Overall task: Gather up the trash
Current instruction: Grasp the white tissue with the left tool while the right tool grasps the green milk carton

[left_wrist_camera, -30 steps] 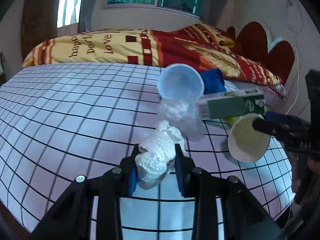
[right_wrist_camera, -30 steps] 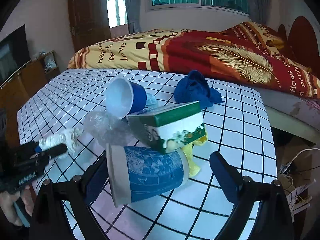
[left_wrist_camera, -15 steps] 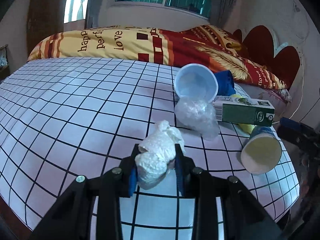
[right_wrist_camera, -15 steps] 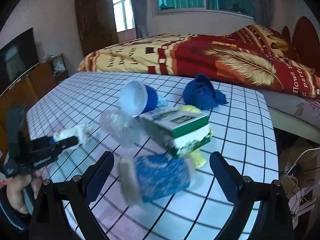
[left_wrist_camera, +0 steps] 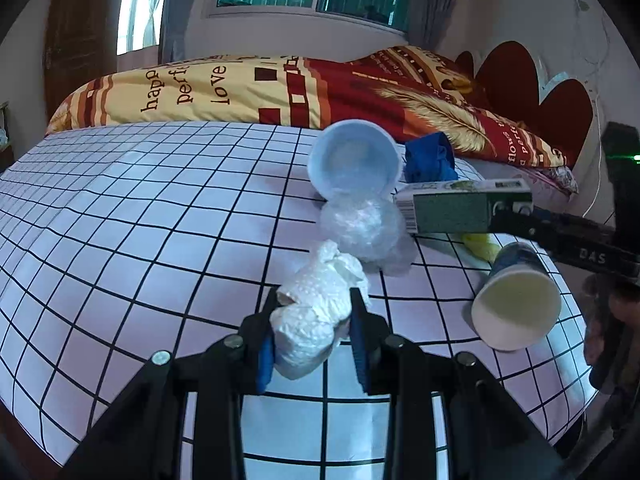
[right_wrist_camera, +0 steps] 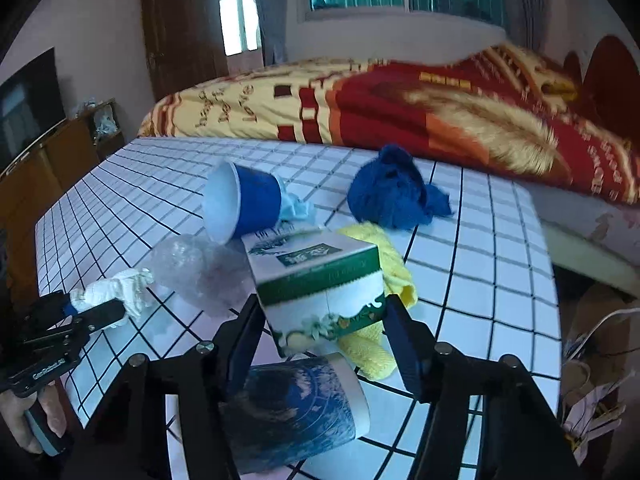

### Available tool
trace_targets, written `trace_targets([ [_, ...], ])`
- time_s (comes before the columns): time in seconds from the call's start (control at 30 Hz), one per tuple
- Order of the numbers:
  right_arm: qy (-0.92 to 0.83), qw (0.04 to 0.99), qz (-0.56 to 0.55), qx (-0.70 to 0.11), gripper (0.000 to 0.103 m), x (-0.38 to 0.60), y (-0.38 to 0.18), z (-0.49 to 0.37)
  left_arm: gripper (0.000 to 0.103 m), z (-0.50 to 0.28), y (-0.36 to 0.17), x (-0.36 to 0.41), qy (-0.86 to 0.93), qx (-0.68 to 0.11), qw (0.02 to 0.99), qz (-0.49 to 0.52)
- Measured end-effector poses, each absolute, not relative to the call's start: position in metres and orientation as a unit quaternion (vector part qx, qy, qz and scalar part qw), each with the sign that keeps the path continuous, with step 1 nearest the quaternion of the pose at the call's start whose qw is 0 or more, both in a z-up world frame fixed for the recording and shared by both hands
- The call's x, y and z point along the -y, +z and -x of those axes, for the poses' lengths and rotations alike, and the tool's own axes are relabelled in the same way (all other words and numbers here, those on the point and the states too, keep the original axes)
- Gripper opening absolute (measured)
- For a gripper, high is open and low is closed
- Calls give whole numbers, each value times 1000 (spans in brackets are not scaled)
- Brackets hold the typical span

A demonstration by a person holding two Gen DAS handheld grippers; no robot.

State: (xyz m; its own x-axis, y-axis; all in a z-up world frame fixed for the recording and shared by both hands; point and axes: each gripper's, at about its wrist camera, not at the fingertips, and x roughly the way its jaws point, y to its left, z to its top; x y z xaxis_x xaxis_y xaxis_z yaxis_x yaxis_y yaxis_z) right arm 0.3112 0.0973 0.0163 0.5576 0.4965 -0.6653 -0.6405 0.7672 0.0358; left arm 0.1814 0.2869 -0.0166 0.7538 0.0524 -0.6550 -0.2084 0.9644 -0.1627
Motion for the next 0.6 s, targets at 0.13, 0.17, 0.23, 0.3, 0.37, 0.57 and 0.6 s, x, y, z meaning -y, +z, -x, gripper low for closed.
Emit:
trace_targets([
  [0.13,324,884,109,-319,60,-92,25,-298,33,-179,-13,-280,69,-337,933,108],
  [0.17,322,887,109,-313,60,-90,28,-295,33,-177,-11,-279,70,-333,934,106],
  [0.23,322,891,107,-301,60,-85,34,-288,32,-175,-6,-276,71,-325,938,102],
  [0.3,319,896,113,-287,59,-82,39,-279,32,-174,-3,-274,69,-321,939,99],
  [0.37,317,898,120,-279,59,-80,42,-272,32,-173,1,-271,66,-317,941,97],
  [0.57,333,884,115,-307,60,-82,38,-277,32,-172,0,-263,63,-320,941,94],
  [0.6,337,880,108,-316,60,-83,36,-280,32,-172,-1,-263,61,-321,941,94],
])
